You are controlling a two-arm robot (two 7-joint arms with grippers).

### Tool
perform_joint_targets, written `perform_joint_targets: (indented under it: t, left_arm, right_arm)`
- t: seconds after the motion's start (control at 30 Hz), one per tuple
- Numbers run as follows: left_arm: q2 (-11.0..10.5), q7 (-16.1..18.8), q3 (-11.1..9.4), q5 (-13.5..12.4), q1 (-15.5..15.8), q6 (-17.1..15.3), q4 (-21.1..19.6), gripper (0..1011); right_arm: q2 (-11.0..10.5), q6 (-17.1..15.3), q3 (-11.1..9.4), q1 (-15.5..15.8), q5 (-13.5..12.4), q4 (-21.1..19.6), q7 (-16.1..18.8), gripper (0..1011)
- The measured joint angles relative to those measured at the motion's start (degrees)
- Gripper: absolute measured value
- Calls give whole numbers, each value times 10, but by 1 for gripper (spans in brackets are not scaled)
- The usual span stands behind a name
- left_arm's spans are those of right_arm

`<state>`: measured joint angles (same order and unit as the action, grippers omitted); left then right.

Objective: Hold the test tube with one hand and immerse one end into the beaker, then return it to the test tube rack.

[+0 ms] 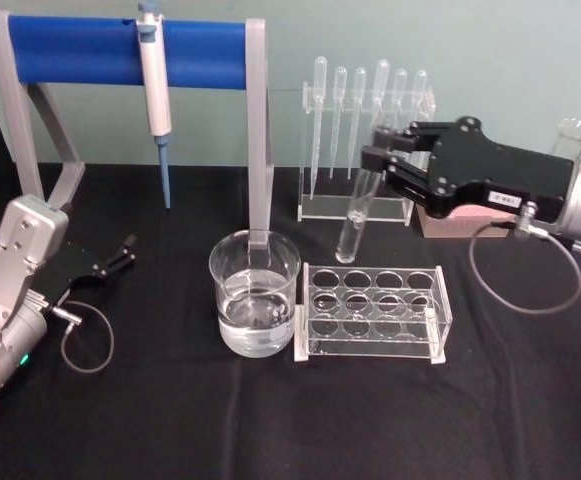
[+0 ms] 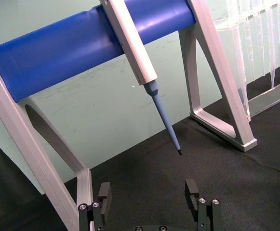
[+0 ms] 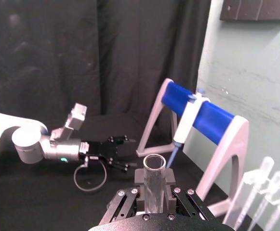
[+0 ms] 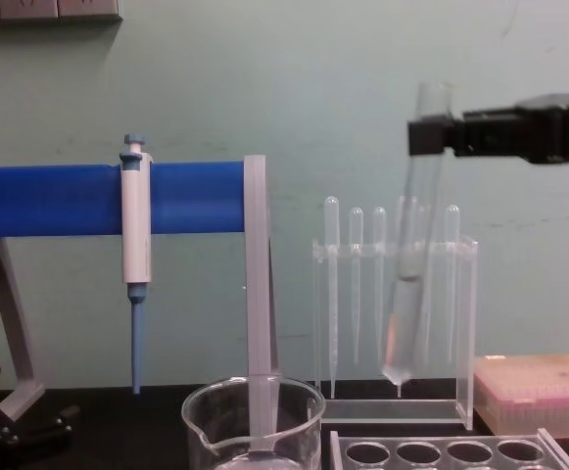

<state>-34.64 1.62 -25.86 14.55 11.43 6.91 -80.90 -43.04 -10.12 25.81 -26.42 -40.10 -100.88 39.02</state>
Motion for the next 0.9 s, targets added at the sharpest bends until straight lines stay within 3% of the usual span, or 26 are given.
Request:
perform_joint_targets:
  t: [0.33, 0.63, 0.9]
  left_arm:
    - [0, 0, 0, 0, 0, 0, 0, 1000]
    - [0, 0, 0, 0, 0, 0, 0, 1000]
    - [0, 0, 0, 0, 0, 0, 0, 1000]
  right_arm:
    - [27, -21, 32, -38, -6, -11, -14, 241]
    - [70, -39, 80, -76, -3, 21, -31, 241]
    - [90, -37, 107, -84, 12, 48, -41, 241]
